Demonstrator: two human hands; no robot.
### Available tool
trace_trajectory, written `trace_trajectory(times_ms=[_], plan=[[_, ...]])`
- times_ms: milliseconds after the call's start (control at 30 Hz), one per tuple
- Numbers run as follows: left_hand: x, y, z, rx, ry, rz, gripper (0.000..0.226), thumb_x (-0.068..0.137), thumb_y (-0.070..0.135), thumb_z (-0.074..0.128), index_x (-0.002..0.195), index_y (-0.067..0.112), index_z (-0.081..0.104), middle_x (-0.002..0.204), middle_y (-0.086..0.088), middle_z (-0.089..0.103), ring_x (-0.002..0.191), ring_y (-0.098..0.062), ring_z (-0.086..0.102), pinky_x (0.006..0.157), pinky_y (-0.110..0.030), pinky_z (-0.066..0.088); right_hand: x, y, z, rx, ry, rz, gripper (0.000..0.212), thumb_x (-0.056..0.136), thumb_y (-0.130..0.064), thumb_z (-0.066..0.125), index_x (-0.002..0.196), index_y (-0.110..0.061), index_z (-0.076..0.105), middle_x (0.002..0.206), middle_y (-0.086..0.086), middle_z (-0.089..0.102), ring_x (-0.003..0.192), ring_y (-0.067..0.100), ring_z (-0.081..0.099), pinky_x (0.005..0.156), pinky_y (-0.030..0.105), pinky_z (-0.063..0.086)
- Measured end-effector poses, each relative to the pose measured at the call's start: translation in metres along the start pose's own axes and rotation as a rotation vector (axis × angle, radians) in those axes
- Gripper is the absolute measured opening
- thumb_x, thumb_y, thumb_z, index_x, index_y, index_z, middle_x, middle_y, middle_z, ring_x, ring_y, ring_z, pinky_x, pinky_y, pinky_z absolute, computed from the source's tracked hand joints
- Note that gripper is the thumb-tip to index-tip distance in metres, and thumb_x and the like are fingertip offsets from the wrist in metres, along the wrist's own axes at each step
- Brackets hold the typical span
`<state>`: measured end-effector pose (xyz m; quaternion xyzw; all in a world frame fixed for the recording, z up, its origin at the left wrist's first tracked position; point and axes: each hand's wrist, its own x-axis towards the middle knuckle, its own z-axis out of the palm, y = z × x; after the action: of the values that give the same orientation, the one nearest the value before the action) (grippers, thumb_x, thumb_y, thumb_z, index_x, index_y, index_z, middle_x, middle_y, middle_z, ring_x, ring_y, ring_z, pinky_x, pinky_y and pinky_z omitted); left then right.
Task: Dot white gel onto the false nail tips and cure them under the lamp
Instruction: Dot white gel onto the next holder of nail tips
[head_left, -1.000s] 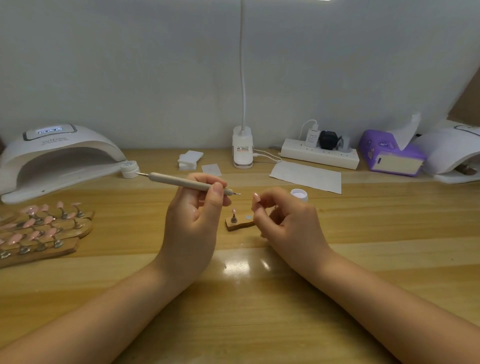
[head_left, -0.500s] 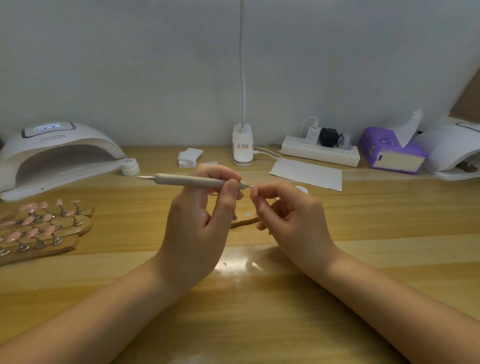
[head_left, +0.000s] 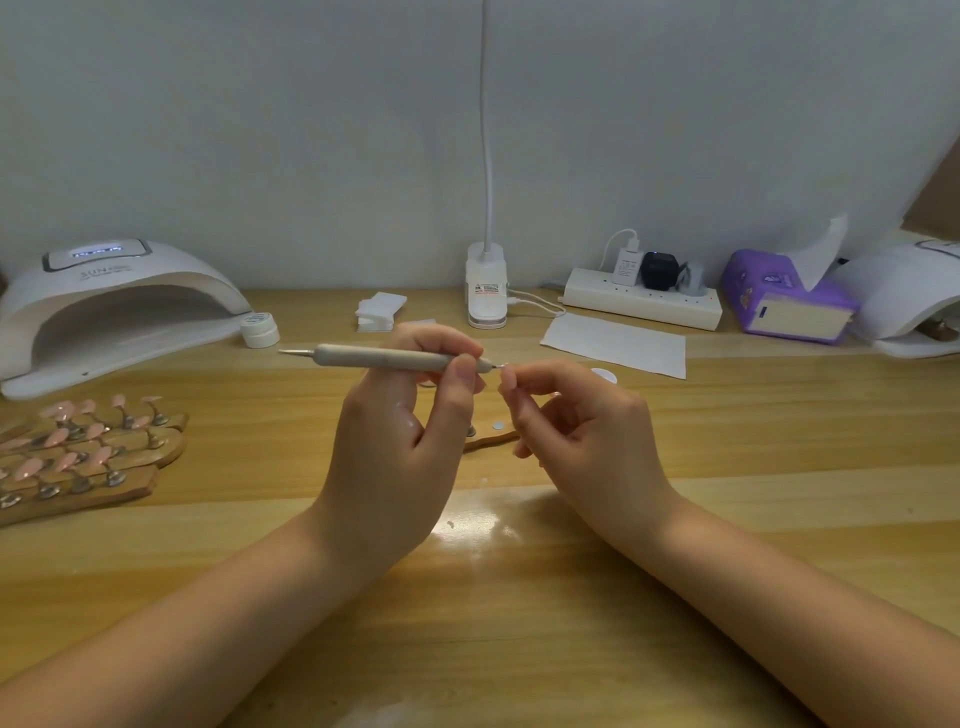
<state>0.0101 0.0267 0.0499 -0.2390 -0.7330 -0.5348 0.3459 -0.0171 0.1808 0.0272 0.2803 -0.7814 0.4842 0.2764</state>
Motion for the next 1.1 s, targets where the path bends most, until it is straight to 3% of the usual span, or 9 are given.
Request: trace_trajectory(times_ms=[200,300,400,467,600,767,867,967,1100], plan=[[0.0,-0.004,0.001,-0.021,0.026,0.004,0.008,0.094,0.023,0.046,0.097,0.028,0.052,0.084,0.008,0.061,0.076,-0.007,0.063,0.066,-0.008,0.047,-0.001,0.003,0.001,-0.042,-0.028,0.041,0.008,0.091,-0.019,0.064,0.098,-0.018,0.068,0.082,-0.017,0.064,0.062,0.009,0.065,0.056,0.028,0.054],[-0.003,-0.017,0.0,-0.032,0.061,-0.047,0.008,0.095,0.025,0.047,0.097,0.029,0.053,0.088,0.009,0.061,0.085,-0.008,0.064,0.074,-0.015,0.049,0.001,0.005,0.004,-0.091,-0.028,0.068,0.007,0.09,-0.021,0.066,0.093,-0.017,0.072,0.078,-0.009,0.067,0.064,0.008,0.06,0.059,0.031,0.053],[-0.007,-0.032,0.001,-0.057,0.104,-0.184,0.009,0.095,0.024,0.047,0.096,0.029,0.054,0.09,0.006,0.064,0.088,-0.011,0.064,0.079,-0.024,0.051,0.002,0.009,0.009,-0.173,-0.057,0.17,0.011,0.088,-0.027,0.068,0.087,-0.021,0.076,0.063,-0.002,0.064,0.059,0.012,0.053,0.091,0.043,0.049],[-0.008,-0.038,0.002,-0.077,0.125,-0.252,0.009,0.094,0.027,0.046,0.095,0.03,0.055,0.088,0.008,0.065,0.088,-0.008,0.064,0.078,-0.02,0.049,0.001,0.011,0.012,-0.227,-0.096,0.243,0.013,0.089,-0.031,0.066,0.087,-0.025,0.077,0.057,-0.005,0.059,0.057,0.012,0.05,0.11,0.038,0.032],[-0.009,-0.04,0.004,-0.079,0.11,-0.24,0.01,0.094,0.028,0.046,0.095,0.032,0.055,0.089,0.01,0.065,0.088,-0.008,0.064,0.077,-0.017,0.049,0.002,0.014,0.014,-0.35,-0.179,0.278,0.017,0.091,-0.035,0.06,0.091,-0.029,0.076,0.065,-0.011,0.063,0.065,0.008,0.055,0.091,0.028,0.039],[-0.011,-0.039,0.005,-0.082,0.074,-0.234,0.01,0.094,0.025,0.047,0.096,0.03,0.055,0.092,0.01,0.065,0.09,-0.009,0.064,0.077,-0.017,0.05,0.005,0.017,0.017,-0.51,-0.238,0.28,0.026,0.096,-0.036,0.052,0.098,-0.024,0.075,0.084,-0.002,0.072,0.085,0.017,0.062,0.108,0.032,0.031],[-0.011,-0.039,0.004,-0.089,0.076,-0.237,0.01,0.094,0.025,0.047,0.096,0.03,0.055,0.092,0.008,0.065,0.089,-0.008,0.064,0.076,-0.016,0.049,0.004,0.014,0.014,-0.621,-0.294,0.263,0.032,0.098,-0.039,0.047,0.099,-0.023,0.075,0.089,0.0,0.072,0.095,0.021,0.064,0.095,0.039,0.046],[-0.012,-0.039,0.003,-0.075,0.066,-0.231,0.01,0.094,0.025,0.046,0.096,0.03,0.055,0.093,0.009,0.064,0.088,-0.009,0.064,0.075,-0.015,0.049,0.001,0.008,0.01,-0.713,-0.291,0.189,0.035,0.096,-0.044,0.045,0.092,-0.023,0.074,0.082,-0.002,0.071,0.086,0.018,0.065,0.075,0.033,0.052],[-0.011,-0.039,0.002,-0.074,0.083,-0.24,0.01,0.094,0.025,0.047,0.095,0.03,0.055,0.09,0.009,0.064,0.087,-0.009,0.063,0.076,-0.017,0.05,0.005,0.002,-0.002,-0.656,-0.208,0.136,0.034,0.09,-0.046,0.049,0.078,-0.02,0.066,0.067,-0.005,0.062,0.063,0.016,0.057,0.063,0.033,0.051]])
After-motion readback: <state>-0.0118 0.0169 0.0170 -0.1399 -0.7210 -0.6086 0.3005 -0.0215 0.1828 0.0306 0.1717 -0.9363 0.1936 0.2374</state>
